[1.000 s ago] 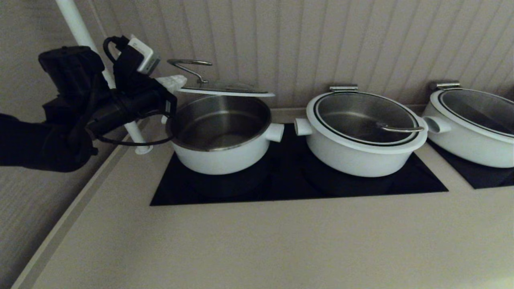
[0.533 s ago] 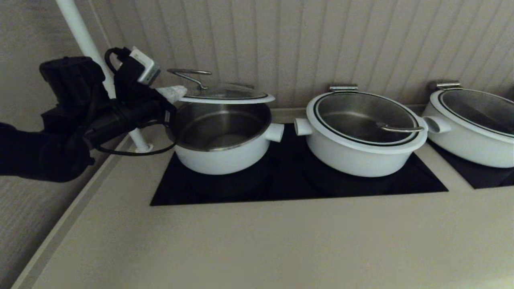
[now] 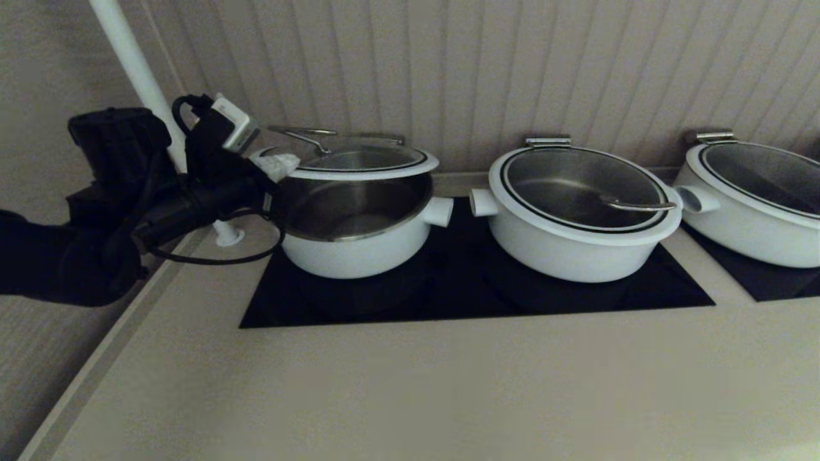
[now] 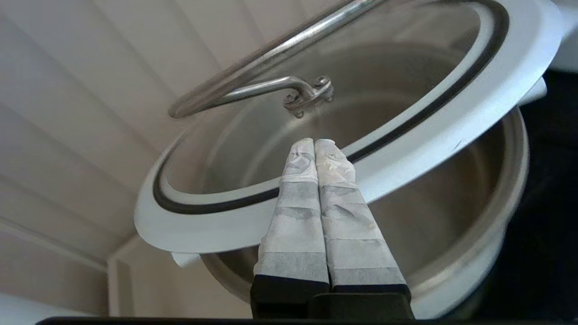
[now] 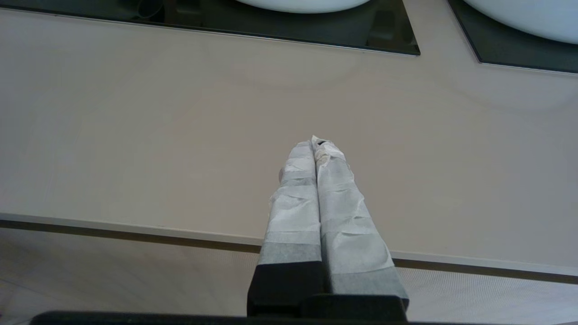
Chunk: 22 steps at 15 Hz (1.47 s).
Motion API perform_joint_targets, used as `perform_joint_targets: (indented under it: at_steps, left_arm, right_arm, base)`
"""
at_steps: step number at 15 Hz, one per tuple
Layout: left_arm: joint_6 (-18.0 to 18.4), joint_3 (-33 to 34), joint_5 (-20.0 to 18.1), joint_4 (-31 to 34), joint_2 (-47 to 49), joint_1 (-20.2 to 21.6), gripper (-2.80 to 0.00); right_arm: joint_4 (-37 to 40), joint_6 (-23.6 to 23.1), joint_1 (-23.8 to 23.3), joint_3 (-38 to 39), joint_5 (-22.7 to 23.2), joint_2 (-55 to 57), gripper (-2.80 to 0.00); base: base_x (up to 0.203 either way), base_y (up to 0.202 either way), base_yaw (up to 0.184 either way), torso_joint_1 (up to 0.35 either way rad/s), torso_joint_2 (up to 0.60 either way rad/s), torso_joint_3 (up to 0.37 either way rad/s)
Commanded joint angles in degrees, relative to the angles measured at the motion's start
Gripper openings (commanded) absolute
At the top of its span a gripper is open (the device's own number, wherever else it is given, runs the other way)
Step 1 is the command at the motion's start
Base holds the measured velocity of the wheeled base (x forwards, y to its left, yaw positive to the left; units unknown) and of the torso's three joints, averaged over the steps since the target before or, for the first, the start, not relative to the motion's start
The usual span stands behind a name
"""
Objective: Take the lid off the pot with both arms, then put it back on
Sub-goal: Close the pot lid
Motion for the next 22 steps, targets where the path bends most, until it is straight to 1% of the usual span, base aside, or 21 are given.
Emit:
perform_joint_targets:
  at_steps: [1, 6, 9, 10, 12, 13, 17, 22]
  left_arm:
    - [0.12, 1.12, -0.1, -0.32, -0.39, 0.01, -2.8]
    - [0.21, 3.07, -0.1, -0.32, -0.48, -0.08, -2.8]
    - [0.21, 3.12, -0.15, -0.64, -0.39, -0.08, -2.8]
    - [0.21, 3.31, -0.1, -1.97, -0.22, -0.08, -2.8]
    - [0.05, 5.86, -0.1, -5.3, -0.05, -0.08, -2.8]
    - [0.1, 6.86, -0.1, -5.65, -0.12, -0.08, -2.8]
    - [0.21, 8.59, -0.1, -5.77, 0.13, -0.08, -2.8]
    - [0.21, 8.99, -0.1, -5.77, 0.46, -0.08, -2.8]
  right_arm:
    - [0.05, -0.06, 0.0, -0.01, 0.04, 0.09, -2.8]
    - [0.05, -0.06, 0.0, -0.01, 0.04, 0.09, -2.8]
    - [0.05, -0.06, 0.0, -0.01, 0.04, 0.09, -2.8]
    - [0.05, -0.06, 0.0, -0.01, 0.04, 0.09, -2.8]
    - [0.05, -0.06, 0.0, -0.01, 0.04, 0.09, -2.8]
    - [0.05, -0.06, 0.0, -0.01, 0.04, 0.09, -2.8]
    - [0.05, -0.06, 0.0, -0.01, 0.04, 0.09, -2.8]
    - [0.05, -0.06, 0.0, -0.01, 0.04, 0.09, -2.8]
  base:
    - [0.0, 0.0, 0.0, 0.0, 0.0, 0.0]
    - [0.0, 0.0, 0.0, 0.0, 0.0, 0.0]
    - [0.0, 0.0, 0.0, 0.0, 0.0, 0.0]
    - [0.0, 0.0, 0.0, 0.0, 0.0, 0.0]
    - [0.0, 0.0, 0.0, 0.0, 0.0, 0.0]
    - [0.0, 0.0, 0.0, 0.0, 0.0, 0.0]
    - [0.0, 0.0, 0.0, 0.0, 0.0, 0.0]
    - [0.0, 0.0, 0.0, 0.0, 0.0, 0.0]
